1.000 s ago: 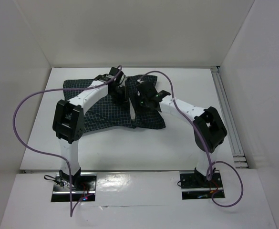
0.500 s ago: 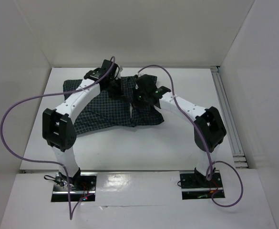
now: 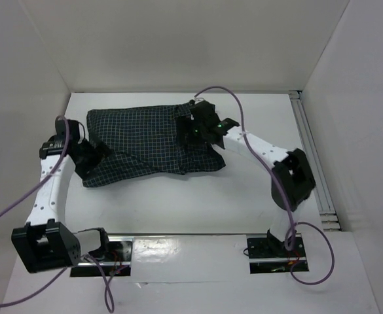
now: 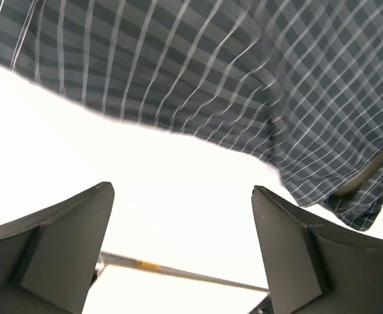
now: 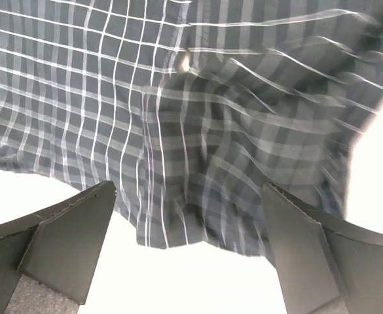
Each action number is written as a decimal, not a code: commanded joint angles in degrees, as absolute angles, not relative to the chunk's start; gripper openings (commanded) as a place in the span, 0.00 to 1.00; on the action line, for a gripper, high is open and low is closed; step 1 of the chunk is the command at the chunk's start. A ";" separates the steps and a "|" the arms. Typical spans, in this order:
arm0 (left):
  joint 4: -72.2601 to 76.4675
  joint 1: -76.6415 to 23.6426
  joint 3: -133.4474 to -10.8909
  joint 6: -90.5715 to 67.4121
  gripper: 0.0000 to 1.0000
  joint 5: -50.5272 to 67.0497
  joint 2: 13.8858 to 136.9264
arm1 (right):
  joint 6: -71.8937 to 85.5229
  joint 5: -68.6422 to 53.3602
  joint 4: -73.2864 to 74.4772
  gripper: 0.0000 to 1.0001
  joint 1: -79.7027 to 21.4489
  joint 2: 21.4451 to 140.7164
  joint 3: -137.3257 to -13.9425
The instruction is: Put the pillow into the pillowcase
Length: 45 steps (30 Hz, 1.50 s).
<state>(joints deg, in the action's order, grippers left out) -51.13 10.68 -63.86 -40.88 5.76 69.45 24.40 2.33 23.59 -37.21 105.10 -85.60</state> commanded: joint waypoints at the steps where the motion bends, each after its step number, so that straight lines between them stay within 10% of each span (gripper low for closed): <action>1: -54.84 13.61 -60.83 -45.52 1.00 5.55 66.36 | 24.25 6.24 22.59 1.00 -35.60 92.22 -80.79; 14: -40.00 47.01 -42.54 -40.35 1.00 25.65 71.18 | 29.26 -0.17 24.70 1.00 -24.98 75.95 -58.11; 34: -18.55 46.06 -37.27 -43.94 0.86 27.77 79.72 | 34.19 -12.22 15.03 1.00 -17.14 77.43 -47.11; 38: -17.93 42.55 -39.45 -45.18 0.68 25.85 82.35 | 34.19 -12.83 13.97 1.00 -17.14 78.84 -47.63; 45: -17.93 40.17 -43.15 -46.23 0.00 25.05 82.53 | 34.19 -12.83 11.69 1.00 -16.61 83.14 -48.16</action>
